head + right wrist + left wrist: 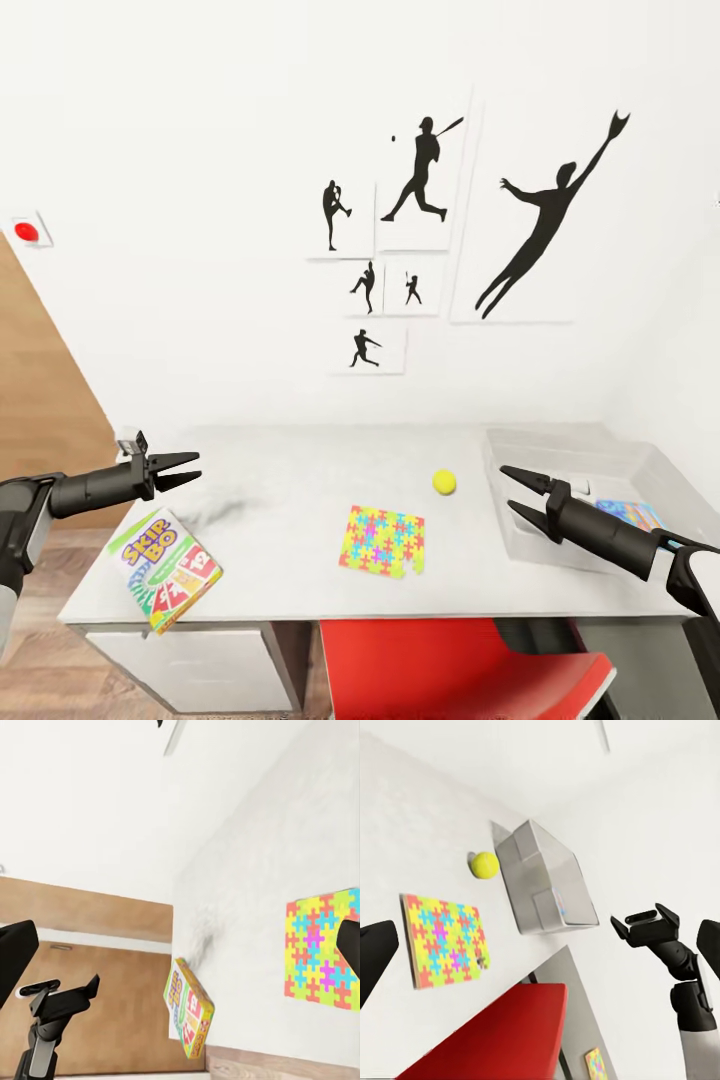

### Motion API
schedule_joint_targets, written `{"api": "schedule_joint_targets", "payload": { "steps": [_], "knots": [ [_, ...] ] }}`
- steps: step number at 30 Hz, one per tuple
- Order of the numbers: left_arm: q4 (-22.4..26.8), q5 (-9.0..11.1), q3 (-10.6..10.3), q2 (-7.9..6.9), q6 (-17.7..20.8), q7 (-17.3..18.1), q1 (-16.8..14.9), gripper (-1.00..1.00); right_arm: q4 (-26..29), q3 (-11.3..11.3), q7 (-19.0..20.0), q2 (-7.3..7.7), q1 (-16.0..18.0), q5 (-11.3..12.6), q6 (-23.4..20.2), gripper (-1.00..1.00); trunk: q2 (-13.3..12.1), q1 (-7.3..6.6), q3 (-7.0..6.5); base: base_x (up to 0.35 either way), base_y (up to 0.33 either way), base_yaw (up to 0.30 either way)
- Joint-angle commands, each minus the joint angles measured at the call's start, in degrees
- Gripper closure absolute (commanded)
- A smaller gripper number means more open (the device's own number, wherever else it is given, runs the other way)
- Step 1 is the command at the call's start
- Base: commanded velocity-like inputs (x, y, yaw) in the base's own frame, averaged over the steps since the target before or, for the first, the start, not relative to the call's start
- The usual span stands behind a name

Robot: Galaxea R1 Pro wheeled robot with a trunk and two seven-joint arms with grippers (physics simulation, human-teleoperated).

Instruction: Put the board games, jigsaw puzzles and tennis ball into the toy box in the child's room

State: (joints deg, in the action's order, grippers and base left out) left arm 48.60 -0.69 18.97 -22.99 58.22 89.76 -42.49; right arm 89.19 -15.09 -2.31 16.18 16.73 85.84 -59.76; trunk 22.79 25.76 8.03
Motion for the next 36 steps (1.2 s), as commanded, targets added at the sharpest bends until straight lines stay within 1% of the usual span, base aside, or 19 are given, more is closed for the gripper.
{"api": "schedule_joint_targets", "payload": {
  "steps": [1,11,25,36],
  "knots": [
    [0.00,-0.09,0.01,0.01,0.56,0.24,-0.05,-1.00,0.03,-0.05,-0.24,-0.01,0.06,0.20,-0.24,-1.00,0.13,0.03,0.12,-0.052,0.000,0.000],
    [0.00,-0.20,0.03,-0.02,0.45,0.24,-0.04,-1.00,0.02,-0.12,-0.24,-0.01,0.06,0.20,-0.24,-1.00,0.13,0.03,0.11,-0.012,0.000,0.006],
    [-0.08,-0.27,0.18,-0.21,0.43,0.24,-0.04,-1.00,0.02,-0.20,-0.27,-0.01,0.06,0.15,-0.24,-1.00,0.13,0.03,-0.41,-0.019,0.000,0.214],
    [-0.08,-0.28,0.22,-0.21,0.40,0.24,-0.04,-1.00,0.07,0.10,-0.67,0.18,0.06,0.12,-0.24,-1.00,0.13,0.03,-0.47,-0.057,0.000,0.045]
  ]
}}
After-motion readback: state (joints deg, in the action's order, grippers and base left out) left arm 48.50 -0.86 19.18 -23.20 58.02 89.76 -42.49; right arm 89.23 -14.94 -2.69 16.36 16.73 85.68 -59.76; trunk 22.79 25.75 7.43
